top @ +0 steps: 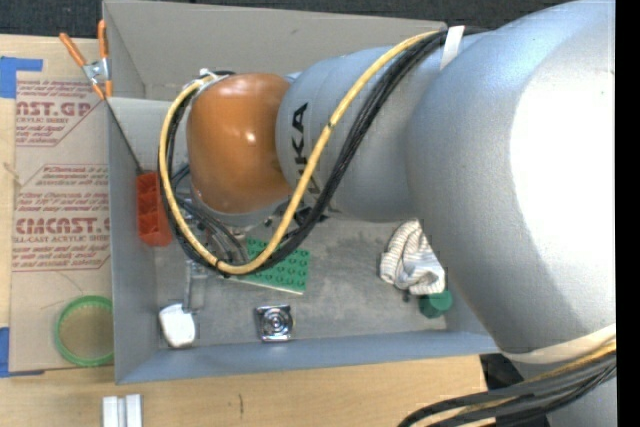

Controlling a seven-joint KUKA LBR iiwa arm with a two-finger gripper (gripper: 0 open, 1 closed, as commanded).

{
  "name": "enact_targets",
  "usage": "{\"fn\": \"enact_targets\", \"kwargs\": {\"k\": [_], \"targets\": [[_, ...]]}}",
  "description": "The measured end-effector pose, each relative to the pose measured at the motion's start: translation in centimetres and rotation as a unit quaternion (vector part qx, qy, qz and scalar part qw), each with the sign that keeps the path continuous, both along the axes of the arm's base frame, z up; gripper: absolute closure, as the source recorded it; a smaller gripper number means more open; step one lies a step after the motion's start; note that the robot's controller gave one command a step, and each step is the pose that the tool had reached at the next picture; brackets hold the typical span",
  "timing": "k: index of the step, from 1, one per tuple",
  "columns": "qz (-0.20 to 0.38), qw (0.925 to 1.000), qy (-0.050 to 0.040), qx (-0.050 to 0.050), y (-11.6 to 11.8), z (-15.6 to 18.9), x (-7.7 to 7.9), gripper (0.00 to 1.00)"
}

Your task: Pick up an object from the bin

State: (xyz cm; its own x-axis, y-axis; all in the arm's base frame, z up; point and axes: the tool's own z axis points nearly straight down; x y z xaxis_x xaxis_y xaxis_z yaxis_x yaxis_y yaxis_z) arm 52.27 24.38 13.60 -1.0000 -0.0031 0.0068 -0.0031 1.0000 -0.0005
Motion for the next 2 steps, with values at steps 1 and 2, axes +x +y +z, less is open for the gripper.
{"fn": "enact_targets", "kwargs": {"k": [1,2], "targets": [[-0.001,1.0,-0.0035,0.001,-0.1,0.5,0.2,0.0],[0.039,0.9992,-0.0064,0.003,-0.1,-1.4,1.7,0.0]]}}
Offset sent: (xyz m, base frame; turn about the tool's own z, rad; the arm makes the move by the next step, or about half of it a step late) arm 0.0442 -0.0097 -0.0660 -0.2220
